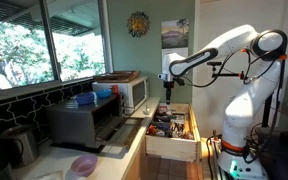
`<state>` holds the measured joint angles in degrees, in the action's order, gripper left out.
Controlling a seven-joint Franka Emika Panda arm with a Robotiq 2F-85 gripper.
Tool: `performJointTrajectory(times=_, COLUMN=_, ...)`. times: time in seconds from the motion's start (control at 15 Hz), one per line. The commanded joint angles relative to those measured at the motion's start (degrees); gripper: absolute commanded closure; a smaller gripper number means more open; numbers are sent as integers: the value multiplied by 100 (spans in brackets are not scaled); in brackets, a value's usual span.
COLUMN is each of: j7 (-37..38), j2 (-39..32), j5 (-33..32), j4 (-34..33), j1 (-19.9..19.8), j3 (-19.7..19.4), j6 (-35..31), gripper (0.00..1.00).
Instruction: Put the green packet in the drawer
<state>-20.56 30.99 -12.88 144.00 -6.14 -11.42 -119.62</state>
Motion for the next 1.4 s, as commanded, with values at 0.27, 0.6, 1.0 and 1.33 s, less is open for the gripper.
performJointTrajectory(times=0.27, j7=1056, j2=-254, j5=-265, j4=-112, j1=-368, j3=194, j6=-392, gripper=0)
performJointTrajectory(times=0.6, j7=2124, j2=-1293, j5=-344, j4=-662, j1=-893, j3=75, j6=-1426, gripper=0)
performJointTrajectory(times=1.0, j7=3595, j2=-2636, j5=-263, j4=-1928, j1=-1235, j3=2, j6=-1557, gripper=0)
performJointTrajectory(times=1.33, j7=3155, j2=-2351, j5=-219, j4=-1616, j1=-1102, j3=-62, j6=-1671, gripper=0)
